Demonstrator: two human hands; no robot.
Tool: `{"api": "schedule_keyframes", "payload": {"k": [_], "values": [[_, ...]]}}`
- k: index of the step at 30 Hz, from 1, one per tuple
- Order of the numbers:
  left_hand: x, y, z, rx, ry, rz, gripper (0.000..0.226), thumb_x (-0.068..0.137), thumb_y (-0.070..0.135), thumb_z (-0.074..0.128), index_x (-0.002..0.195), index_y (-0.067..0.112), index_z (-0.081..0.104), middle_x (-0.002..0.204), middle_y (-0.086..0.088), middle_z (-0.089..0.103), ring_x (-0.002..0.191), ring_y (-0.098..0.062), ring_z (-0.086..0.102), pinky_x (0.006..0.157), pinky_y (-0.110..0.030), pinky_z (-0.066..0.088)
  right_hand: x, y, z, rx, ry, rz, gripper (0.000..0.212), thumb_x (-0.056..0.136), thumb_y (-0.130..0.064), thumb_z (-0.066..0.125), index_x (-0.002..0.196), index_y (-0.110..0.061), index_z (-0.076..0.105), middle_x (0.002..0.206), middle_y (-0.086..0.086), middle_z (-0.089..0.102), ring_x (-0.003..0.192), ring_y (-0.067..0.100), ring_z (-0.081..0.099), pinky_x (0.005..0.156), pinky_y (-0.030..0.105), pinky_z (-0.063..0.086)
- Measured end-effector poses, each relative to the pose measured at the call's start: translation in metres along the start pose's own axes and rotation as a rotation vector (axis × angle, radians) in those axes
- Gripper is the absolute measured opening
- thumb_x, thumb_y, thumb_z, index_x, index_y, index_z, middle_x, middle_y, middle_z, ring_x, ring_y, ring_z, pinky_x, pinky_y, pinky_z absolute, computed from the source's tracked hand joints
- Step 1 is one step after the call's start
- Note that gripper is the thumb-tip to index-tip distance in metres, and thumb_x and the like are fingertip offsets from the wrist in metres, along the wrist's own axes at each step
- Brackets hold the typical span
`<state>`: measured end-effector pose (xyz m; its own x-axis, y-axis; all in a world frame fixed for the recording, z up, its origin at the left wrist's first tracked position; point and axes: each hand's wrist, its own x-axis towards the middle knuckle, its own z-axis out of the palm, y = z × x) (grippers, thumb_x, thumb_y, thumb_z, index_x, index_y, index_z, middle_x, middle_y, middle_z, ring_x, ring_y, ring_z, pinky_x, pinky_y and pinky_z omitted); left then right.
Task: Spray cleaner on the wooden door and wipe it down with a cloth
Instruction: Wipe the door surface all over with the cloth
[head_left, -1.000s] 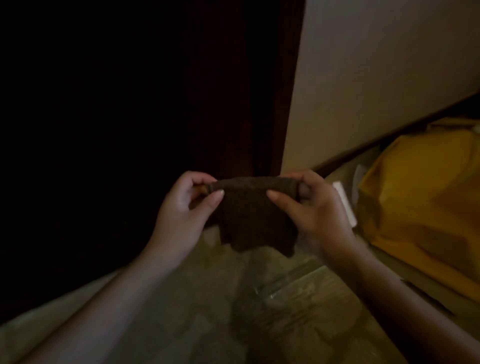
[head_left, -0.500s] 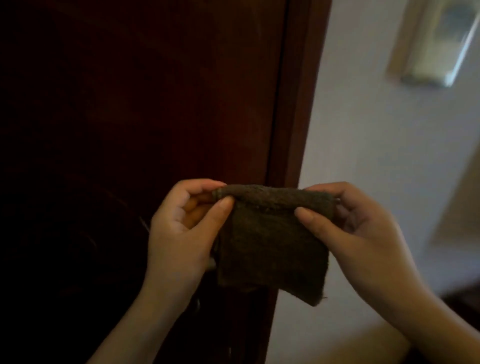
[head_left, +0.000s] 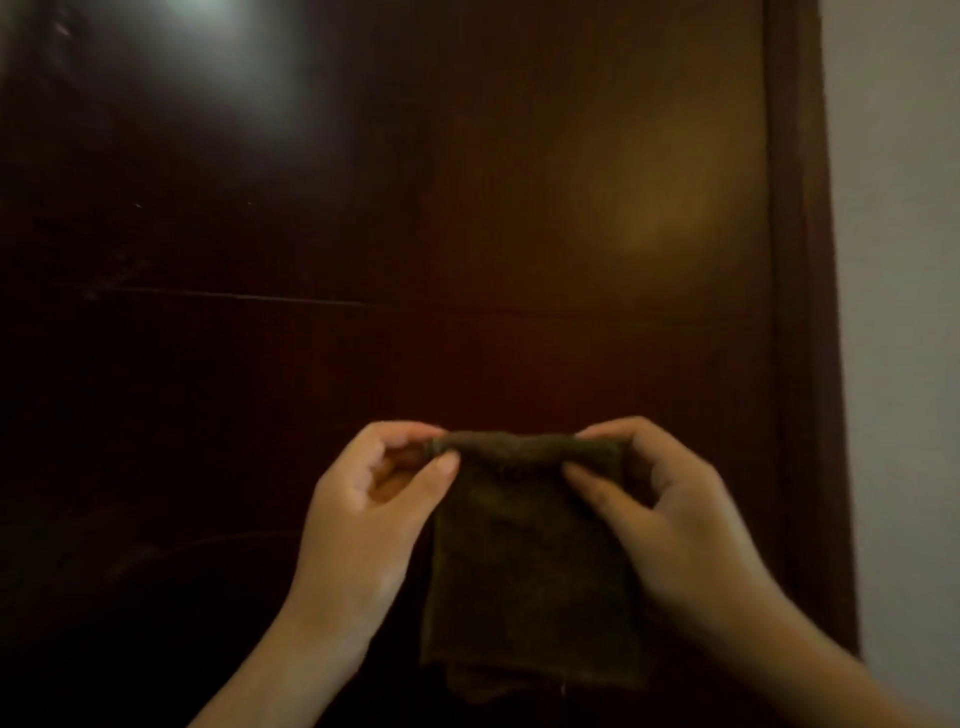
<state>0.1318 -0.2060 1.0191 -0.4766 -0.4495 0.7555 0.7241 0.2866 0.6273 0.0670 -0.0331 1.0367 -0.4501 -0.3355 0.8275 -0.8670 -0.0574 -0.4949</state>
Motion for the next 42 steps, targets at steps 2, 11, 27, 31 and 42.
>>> {"api": "schedule_keyframes", "payload": {"k": [2, 11, 27, 31, 42], "values": [[0.017, 0.005, -0.035, 0.037, 0.000, -0.010, 0.010, 0.081, 0.012, 0.064, 0.085, 0.020, 0.066, 0.077, 0.008, 0.070, 0.069, -0.006, 0.067, 0.052, -0.012, 0.048, 0.013, -0.011, 0.032, 0.038, -0.050, 0.027, 0.016, 0.082, -0.012, 0.061, 0.087, -0.028, 0.063, 0.087, -0.018, 0.066, 0.079, 0.001, 0.065, 0.064, 0.020, 0.053], [0.117, 0.044, -0.189, 0.195, -0.009, 0.159, 0.009, 0.080, 0.010, 0.066, 0.083, 0.019, 0.067, 0.079, 0.001, 0.071, 0.071, -0.008, 0.066, 0.060, -0.012, 0.049, 0.105, -0.067, 0.185, 0.057, 0.001, -0.141, 0.015, 0.084, -0.014, 0.062, 0.089, -0.027, 0.062, 0.088, -0.014, 0.066, 0.083, 0.001, 0.064, 0.072, 0.026, 0.056], [0.256, 0.000, -0.244, 0.319, 0.024, 0.262, 0.005, 0.083, 0.016, 0.066, 0.083, 0.021, 0.066, 0.077, 0.004, 0.070, 0.073, -0.010, 0.066, 0.063, -0.021, 0.045, 0.238, -0.030, 0.270, -0.165, 0.107, -0.377, 0.017, 0.085, -0.015, 0.064, 0.091, -0.030, 0.057, 0.088, -0.014, 0.063, 0.086, -0.010, 0.057, 0.069, 0.012, 0.050], [0.301, -0.007, -0.242, 0.391, 0.051, 0.418, 0.011, 0.081, 0.013, 0.069, 0.077, 0.021, 0.065, 0.073, 0.001, 0.068, 0.072, -0.012, 0.064, 0.064, -0.021, 0.044, 0.279, -0.021, 0.274, -0.227, 0.183, -0.503, 0.017, 0.086, -0.013, 0.064, 0.089, -0.028, 0.056, 0.086, -0.013, 0.061, 0.086, -0.007, 0.058, 0.067, 0.011, 0.049], [0.364, -0.052, -0.266, 0.694, 0.255, 0.837, 0.015, 0.081, 0.020, 0.068, 0.089, 0.021, 0.056, 0.082, 0.010, 0.052, 0.078, -0.014, 0.048, 0.065, -0.025, 0.038, 0.324, -0.007, 0.313, -0.977, 0.492, -0.872, 0.023, 0.070, -0.015, 0.071, 0.090, -0.012, 0.059, 0.089, 0.009, 0.053, 0.076, 0.023, 0.049, 0.063, 0.030, 0.044]]}}
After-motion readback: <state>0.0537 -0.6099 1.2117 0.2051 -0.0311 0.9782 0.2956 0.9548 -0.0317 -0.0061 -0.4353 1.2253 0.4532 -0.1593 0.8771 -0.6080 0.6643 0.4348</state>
